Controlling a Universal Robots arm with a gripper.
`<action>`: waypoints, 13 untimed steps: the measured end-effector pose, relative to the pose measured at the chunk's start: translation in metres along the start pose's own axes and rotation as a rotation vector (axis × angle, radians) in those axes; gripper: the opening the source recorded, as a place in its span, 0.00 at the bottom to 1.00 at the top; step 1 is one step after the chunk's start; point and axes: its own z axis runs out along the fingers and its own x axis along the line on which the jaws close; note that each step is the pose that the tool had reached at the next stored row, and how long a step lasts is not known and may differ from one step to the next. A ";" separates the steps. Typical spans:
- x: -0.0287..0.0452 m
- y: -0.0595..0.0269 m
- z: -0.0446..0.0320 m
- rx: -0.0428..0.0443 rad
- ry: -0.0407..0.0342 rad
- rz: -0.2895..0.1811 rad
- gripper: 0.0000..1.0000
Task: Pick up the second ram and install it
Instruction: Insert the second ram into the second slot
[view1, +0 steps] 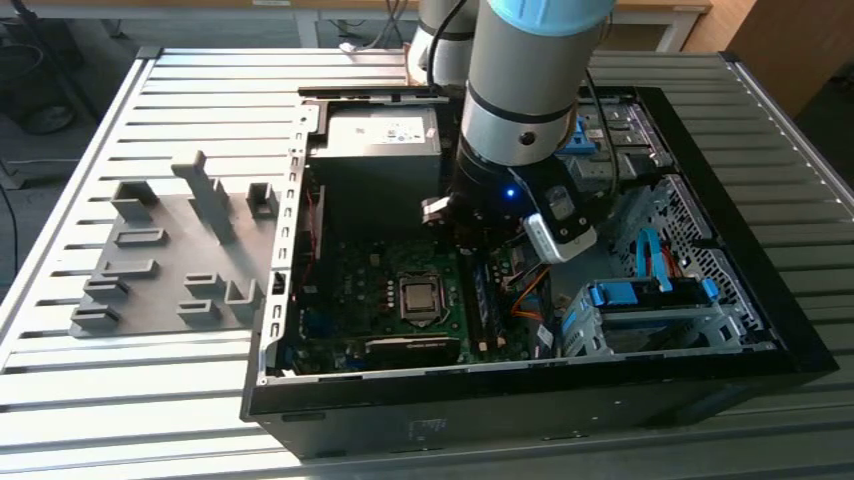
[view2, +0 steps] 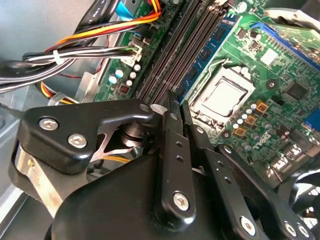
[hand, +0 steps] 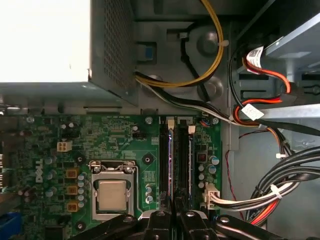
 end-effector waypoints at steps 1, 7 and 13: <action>0.0000 -0.0004 0.0018 0.0000 0.0000 0.000 0.14; -0.0001 -0.0040 0.0127 -0.0001 -0.0001 0.000 0.14; -0.0002 -0.0043 0.0154 0.0002 0.0002 0.000 0.14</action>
